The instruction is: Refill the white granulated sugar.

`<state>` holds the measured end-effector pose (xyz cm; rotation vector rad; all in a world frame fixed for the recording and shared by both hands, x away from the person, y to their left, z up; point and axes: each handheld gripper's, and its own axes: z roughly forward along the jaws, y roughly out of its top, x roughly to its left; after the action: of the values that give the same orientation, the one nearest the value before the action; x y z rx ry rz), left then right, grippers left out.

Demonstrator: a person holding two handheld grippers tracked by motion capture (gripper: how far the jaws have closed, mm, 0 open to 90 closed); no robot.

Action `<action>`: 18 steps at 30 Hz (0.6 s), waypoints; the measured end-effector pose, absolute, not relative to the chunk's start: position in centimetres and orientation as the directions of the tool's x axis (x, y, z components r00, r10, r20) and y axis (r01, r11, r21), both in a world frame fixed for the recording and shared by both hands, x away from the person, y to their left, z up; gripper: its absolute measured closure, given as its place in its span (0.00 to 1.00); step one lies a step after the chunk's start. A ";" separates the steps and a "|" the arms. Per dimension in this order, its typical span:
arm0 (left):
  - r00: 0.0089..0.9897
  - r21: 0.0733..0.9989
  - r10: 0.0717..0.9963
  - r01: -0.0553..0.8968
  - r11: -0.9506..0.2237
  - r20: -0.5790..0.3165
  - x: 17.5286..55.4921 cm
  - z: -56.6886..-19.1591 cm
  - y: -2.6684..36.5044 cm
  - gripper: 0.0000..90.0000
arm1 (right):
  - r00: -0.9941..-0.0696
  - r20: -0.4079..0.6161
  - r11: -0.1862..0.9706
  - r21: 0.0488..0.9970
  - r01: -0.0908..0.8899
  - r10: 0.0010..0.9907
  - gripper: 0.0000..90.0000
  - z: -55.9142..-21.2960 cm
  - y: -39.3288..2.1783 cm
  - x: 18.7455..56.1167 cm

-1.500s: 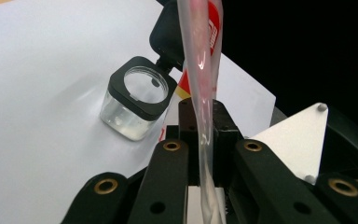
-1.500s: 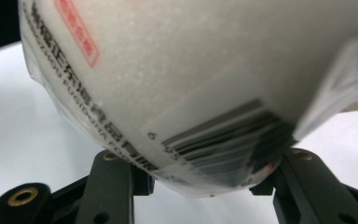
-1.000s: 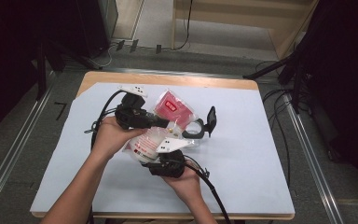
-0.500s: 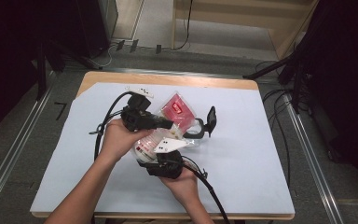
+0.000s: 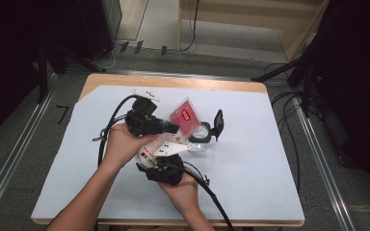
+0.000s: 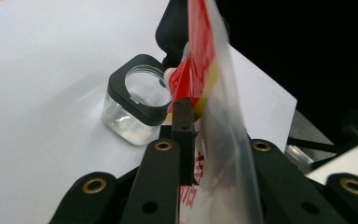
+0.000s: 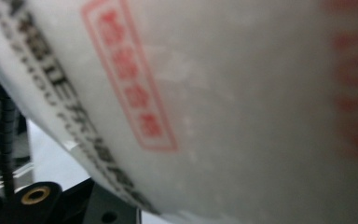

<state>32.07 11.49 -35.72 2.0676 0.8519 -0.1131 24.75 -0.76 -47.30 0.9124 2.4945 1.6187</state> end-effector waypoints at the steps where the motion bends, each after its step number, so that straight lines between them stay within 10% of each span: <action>1: 0.765 0.694 0.528 0.605 -0.390 -0.370 32.1 -35.7 11.5 0.88 | -0.828 0.289 0.284 0.842 0.459 0.481 0.66 -47.3 -0.8 24.8; 6: 0.761 0.694 0.550 0.601 -0.397 -0.345 32.0 -35.8 11.4 0.81 | -0.796 0.405 0.206 0.820 0.534 0.450 0.66 -47.4 -1.6 25.9; 18: 0.734 0.688 0.592 0.619 -0.380 -0.333 31.9 -35.5 11.4 0.94 | -0.808 0.297 0.271 0.835 0.478 0.509 0.59 -46.9 -0.5 25.7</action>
<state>31.87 11.39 -35.53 2.0808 0.9136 -0.0394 25.69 -0.53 -46.88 0.9633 2.4810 1.6126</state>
